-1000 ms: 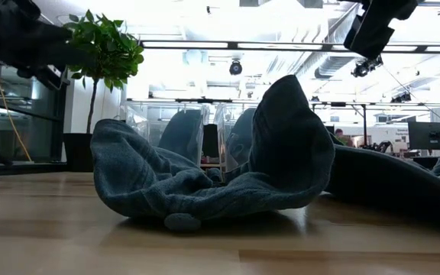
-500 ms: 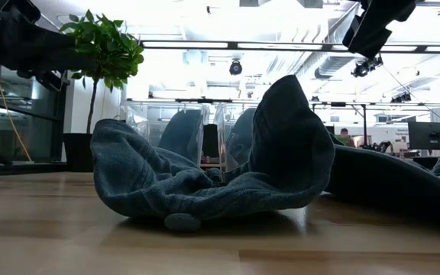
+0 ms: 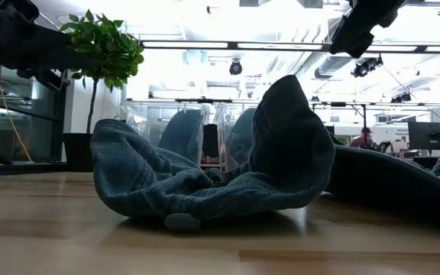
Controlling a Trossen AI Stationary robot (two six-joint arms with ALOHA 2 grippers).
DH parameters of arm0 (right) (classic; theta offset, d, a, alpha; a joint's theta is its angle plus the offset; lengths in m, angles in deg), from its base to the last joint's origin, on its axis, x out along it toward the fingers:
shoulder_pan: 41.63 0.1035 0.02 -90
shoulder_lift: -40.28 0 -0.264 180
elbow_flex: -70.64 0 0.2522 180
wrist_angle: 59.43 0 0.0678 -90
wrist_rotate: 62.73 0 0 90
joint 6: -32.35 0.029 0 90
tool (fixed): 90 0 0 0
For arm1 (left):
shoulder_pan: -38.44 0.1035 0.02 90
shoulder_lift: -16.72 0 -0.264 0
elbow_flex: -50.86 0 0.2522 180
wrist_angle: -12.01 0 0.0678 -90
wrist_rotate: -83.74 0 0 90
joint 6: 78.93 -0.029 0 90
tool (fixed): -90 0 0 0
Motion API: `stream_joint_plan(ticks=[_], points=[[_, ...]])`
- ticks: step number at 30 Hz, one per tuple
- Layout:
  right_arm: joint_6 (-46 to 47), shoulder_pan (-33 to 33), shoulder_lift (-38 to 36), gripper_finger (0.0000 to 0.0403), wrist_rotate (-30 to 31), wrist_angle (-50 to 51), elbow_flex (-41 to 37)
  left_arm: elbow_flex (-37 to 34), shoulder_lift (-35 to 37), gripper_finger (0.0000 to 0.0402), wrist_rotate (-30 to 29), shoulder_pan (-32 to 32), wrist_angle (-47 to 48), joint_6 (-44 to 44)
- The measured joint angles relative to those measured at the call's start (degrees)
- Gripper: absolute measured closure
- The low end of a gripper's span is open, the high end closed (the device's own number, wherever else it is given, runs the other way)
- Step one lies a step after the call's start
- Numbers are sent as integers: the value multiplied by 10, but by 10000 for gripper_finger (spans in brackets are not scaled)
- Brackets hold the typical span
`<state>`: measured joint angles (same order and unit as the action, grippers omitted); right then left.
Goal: Pick & Place hat
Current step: Put the right blue cap into the left transparent bin
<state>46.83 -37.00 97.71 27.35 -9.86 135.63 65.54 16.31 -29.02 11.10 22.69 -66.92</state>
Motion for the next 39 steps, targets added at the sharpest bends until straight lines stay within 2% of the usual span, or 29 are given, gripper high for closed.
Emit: stream_joint_plan(ticks=[4, 10, 15, 27, 30, 35, 39], points=[[0, 0, 0, 291, 0, -16, -18, 0, 0, 402, 9, 0, 2, 0], [-18, 0, 0, 291, 1, -47, -55, 0, -3, 401, -14, 0, 2, -2], [-32, 0, 0, 291, -17, -118, -93, 0, -3, 401, -13, 0, 2, -2], [-169, 0, 0, 291, -75, -156, -152, 0, -3, 401, -13, 0, 1, -2], [-80, 0, 0, 291, -66, -144, -158, 0, -3, 401, -13, 0, 1, -2], [200, -2, -4, 291, -78, -76, -159, 0, -3, 401, -13, 0, 1, -2], [307, 6, -5, 290, -91, -48, -159, 0, -3, 401, -11, 0, 1, -2]])
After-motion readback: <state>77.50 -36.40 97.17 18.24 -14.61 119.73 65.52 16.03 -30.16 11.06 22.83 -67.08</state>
